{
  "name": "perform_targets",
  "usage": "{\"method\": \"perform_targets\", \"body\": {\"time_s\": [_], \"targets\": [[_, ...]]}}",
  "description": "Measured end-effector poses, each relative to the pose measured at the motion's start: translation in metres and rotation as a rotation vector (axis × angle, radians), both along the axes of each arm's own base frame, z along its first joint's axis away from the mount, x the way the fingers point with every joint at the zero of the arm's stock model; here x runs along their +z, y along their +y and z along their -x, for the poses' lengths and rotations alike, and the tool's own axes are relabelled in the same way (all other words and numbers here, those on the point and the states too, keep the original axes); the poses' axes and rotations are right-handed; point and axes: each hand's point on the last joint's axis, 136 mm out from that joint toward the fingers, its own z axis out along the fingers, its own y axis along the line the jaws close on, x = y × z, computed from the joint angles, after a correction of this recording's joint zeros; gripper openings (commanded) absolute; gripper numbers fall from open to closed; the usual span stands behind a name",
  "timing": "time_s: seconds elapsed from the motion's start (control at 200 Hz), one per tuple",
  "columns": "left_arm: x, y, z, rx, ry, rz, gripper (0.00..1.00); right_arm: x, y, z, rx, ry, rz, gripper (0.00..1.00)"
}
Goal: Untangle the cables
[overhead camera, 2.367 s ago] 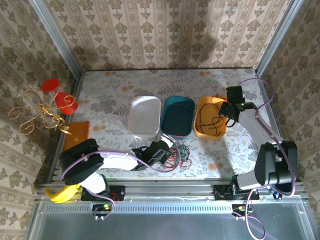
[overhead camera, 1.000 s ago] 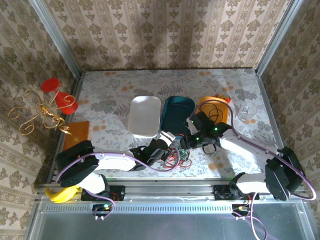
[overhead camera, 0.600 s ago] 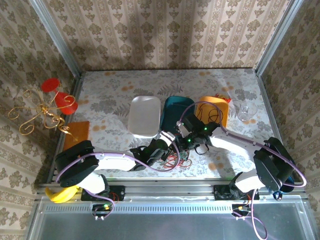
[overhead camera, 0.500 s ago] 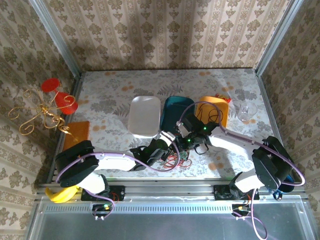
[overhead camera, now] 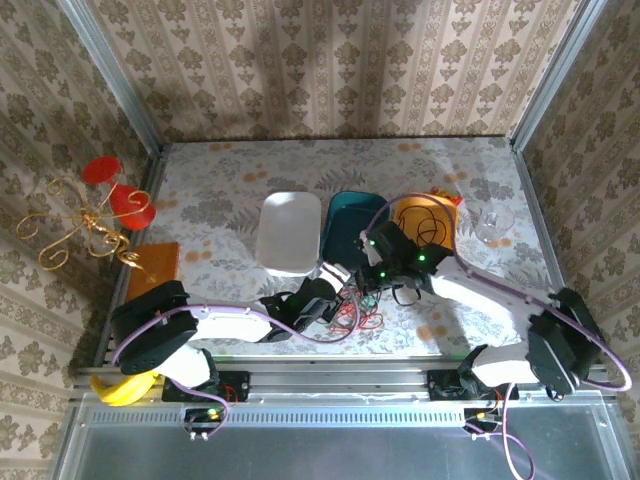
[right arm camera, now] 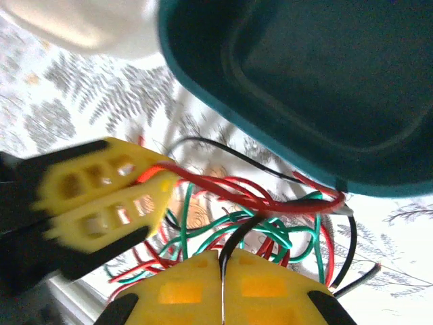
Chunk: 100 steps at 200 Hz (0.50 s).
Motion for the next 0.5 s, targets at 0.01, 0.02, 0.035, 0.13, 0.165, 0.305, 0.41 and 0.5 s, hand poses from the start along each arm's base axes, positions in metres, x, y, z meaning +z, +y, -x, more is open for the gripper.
{"method": "perform_targets", "body": {"time_s": [0.01, 0.02, 0.035, 0.13, 0.165, 0.305, 0.41, 0.5], "targets": [[-0.001, 0.0, 0.0, 0.0, 0.001, -0.001, 0.0, 0.003, -0.001, 0.0, -0.002, -0.009, -0.005, 0.07], [-0.001, 0.0, 0.0, 0.001, 0.001, -0.003, 0.0, 0.007, -0.001, -0.001, -0.005, -0.021, -0.009, 0.07], [-0.002, 0.0, 0.0, 0.001, 0.002, -0.005, 0.0, 0.011, -0.003, -0.001, -0.01, -0.033, -0.014, 0.07], [-0.01, 0.002, 0.001, 0.001, 0.01, -0.023, 0.0, 0.032, -0.013, -0.004, -0.042, -0.095, -0.032, 0.06], [-0.013, 0.003, 0.001, 0.0, 0.014, -0.031, 0.0, 0.039, -0.017, -0.006, -0.058, -0.112, -0.036, 0.06], [-0.022, 0.004, 0.002, -0.002, 0.024, -0.051, 0.0, 0.063, -0.035, -0.014, -0.135, -0.159, -0.078, 0.06], [-0.025, 0.005, 0.003, -0.002, 0.028, -0.059, 0.0, 0.084, -0.048, -0.022, -0.2, -0.2, -0.117, 0.06], [-0.026, 0.006, 0.003, -0.002, 0.027, -0.057, 0.0, 0.105, -0.063, -0.03, -0.266, -0.251, -0.142, 0.06]]}}
